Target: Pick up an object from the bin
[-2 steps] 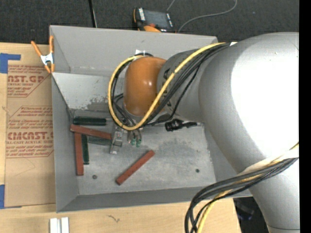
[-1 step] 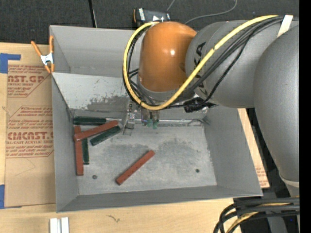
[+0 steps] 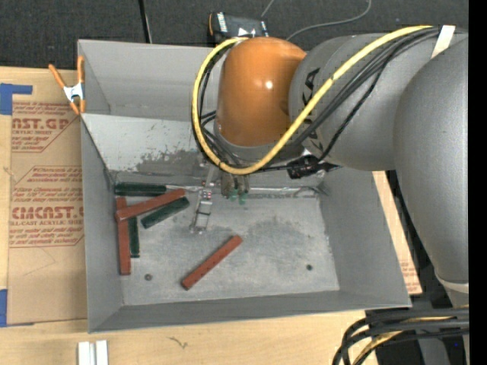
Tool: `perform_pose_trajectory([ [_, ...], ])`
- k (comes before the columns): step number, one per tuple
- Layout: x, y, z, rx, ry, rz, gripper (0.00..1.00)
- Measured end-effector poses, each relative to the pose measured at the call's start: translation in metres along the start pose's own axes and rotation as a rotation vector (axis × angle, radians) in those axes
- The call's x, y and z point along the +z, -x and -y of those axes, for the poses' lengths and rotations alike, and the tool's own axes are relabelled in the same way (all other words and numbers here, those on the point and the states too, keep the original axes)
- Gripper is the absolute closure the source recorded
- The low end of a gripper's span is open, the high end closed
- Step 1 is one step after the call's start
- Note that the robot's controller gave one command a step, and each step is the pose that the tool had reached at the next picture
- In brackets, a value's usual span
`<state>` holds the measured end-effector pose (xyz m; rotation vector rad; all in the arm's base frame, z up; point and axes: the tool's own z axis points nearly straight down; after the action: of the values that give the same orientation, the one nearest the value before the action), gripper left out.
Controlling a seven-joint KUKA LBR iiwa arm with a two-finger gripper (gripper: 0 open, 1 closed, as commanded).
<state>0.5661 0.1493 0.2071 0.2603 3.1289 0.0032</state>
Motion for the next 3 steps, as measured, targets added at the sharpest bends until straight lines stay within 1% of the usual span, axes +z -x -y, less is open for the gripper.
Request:
perform_pose_trajectory([
  [1,0.141,-0.048,0.056,-0.194,-0.004,-0.009,0.00],
  [2,0.137,-0.046,0.054,-0.194,-0.001,-0.003,1.00],
  [3,0.011,-0.050,0.057,-0.293,0.000,0.006,1.00],
])
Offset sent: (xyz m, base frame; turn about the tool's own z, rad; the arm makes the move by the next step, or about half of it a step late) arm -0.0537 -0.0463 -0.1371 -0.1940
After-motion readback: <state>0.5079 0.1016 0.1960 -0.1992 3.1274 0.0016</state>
